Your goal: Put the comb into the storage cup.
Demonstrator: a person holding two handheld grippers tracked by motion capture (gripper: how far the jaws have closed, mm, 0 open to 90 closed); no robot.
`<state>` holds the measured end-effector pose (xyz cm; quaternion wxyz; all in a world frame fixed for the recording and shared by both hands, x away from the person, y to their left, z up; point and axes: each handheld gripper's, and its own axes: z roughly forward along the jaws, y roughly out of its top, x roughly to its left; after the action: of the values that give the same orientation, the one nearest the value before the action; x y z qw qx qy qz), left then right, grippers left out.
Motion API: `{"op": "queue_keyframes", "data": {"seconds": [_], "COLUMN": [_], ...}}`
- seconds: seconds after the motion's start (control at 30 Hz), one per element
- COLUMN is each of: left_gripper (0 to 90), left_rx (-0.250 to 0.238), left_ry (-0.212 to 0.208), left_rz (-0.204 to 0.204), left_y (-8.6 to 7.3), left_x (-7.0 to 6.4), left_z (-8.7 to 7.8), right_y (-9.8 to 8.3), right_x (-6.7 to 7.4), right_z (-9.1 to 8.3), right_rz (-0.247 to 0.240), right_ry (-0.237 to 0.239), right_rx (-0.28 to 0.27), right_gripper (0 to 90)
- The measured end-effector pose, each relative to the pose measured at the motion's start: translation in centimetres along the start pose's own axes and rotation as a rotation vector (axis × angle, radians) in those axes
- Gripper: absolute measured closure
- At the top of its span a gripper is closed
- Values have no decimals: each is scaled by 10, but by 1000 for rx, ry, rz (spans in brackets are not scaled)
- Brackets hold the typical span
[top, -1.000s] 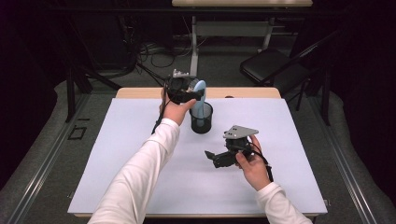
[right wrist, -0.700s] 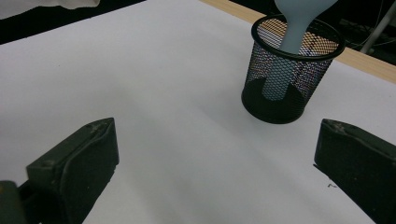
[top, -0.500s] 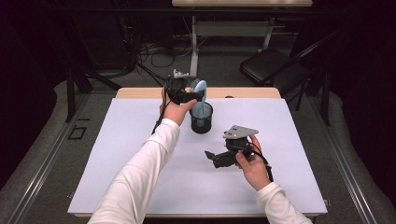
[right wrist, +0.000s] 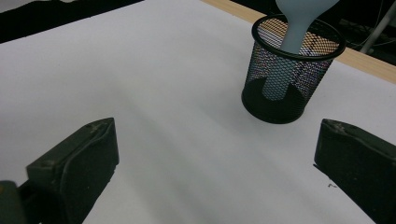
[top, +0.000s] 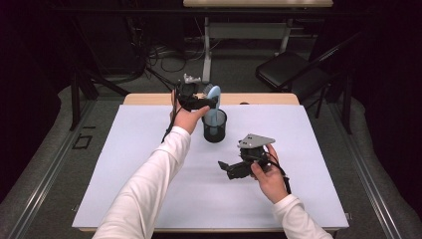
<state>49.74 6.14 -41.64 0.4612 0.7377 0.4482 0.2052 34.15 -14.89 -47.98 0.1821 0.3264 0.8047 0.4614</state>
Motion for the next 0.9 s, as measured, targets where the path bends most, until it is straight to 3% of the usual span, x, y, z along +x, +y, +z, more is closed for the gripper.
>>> {"op": "queue_keyframes", "data": {"seconds": [0.23,0.9], "left_gripper": [7,7], "left_rx": [11,-24], "left_ry": [-1,-41], "left_rz": [23,17], "left_y": [0,4], "left_x": [1,1], "left_z": [-1,-7], "right_y": [0,-2], "right_x": [0,-2], "right_z": [1,3], "right_rz": [-1,5], "right_ry": [-2,-6], "right_rx": [-1,11], "right_gripper": [0,0]}}
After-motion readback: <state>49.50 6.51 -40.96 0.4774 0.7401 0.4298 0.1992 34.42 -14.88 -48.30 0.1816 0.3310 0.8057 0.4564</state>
